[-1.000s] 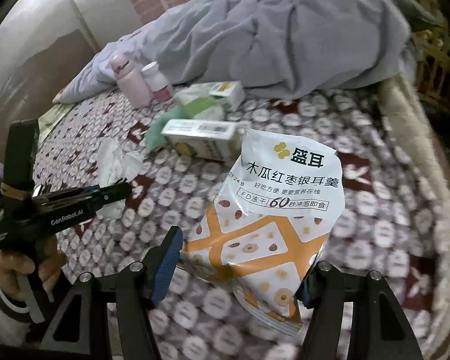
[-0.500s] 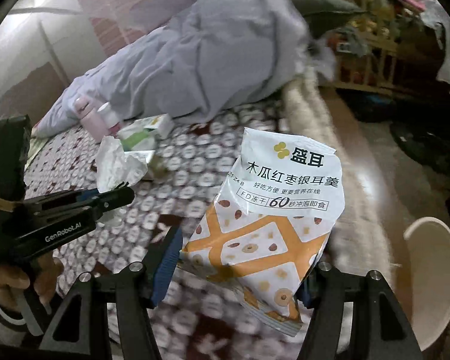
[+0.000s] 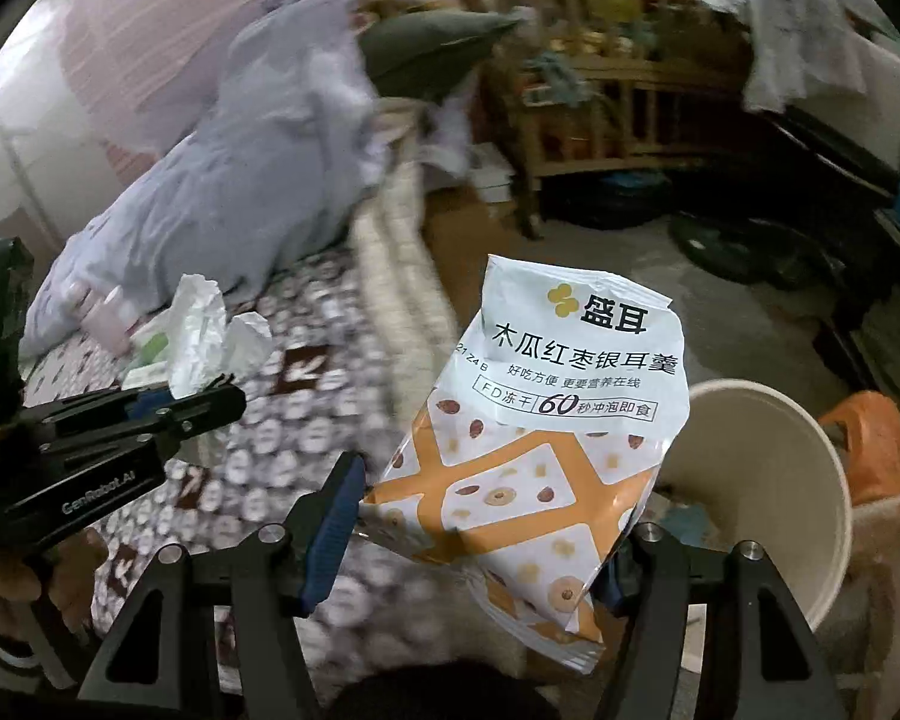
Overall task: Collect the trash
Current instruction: 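Carry the snack bag and tissue to the bucket and open both tools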
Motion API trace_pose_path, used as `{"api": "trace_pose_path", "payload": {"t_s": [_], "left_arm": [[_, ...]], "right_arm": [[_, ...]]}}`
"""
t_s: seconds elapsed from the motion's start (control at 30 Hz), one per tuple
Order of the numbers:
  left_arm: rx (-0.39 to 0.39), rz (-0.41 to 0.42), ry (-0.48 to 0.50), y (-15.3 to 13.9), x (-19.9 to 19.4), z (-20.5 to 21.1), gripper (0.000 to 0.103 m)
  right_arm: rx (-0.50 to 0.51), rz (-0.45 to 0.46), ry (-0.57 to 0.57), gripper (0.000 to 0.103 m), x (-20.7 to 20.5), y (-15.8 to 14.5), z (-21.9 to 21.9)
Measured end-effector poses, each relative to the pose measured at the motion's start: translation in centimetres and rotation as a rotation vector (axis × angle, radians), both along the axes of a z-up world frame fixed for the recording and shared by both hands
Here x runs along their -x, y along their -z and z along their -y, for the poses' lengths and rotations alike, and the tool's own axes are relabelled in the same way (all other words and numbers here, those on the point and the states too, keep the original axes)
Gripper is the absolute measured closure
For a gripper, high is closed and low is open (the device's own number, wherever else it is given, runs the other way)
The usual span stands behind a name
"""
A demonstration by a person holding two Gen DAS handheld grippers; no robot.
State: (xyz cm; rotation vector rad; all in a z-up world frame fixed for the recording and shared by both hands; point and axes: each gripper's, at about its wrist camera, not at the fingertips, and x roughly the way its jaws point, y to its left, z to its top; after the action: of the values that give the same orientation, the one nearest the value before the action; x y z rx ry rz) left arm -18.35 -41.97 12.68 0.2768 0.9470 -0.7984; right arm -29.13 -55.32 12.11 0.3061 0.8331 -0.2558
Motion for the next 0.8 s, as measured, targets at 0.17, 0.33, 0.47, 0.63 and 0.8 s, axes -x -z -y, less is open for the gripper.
{"api": "trace_pose_path", "payload": {"t_s": [0.17, 0.33, 0.47, 0.63, 0.8], "left_arm": [[-0.002, -0.006, 0.059, 0.1, 1.3, 3.4, 0.085], [-0.002, -0.021, 0.114, 0.4, 2.0, 6.5, 0.085], [0.002, -0.034, 0.154, 0.5, 2.7, 8.6, 0.085], [0.022, -0.082, 0.193, 0.8, 3.4, 10.8, 0.085], [0.052, -0.163, 0.232, 1.3, 4.1, 13.2, 0.085]], "right_arm": [[-0.015, -0.014, 0.079, 0.04, 2.3, 0.7, 3.5], [-0.027, -0.035, 0.142, 0.04, 4.0, 1.6, 6.4], [-0.027, -0.043, 0.179, 0.04, 4.9, 2.2, 8.1], [-0.047, -0.046, 0.221, 0.04, 6.1, 3.0, 10.0], [-0.07, -0.06, 0.259, 0.04, 6.8, 4.2, 11.8]]}}
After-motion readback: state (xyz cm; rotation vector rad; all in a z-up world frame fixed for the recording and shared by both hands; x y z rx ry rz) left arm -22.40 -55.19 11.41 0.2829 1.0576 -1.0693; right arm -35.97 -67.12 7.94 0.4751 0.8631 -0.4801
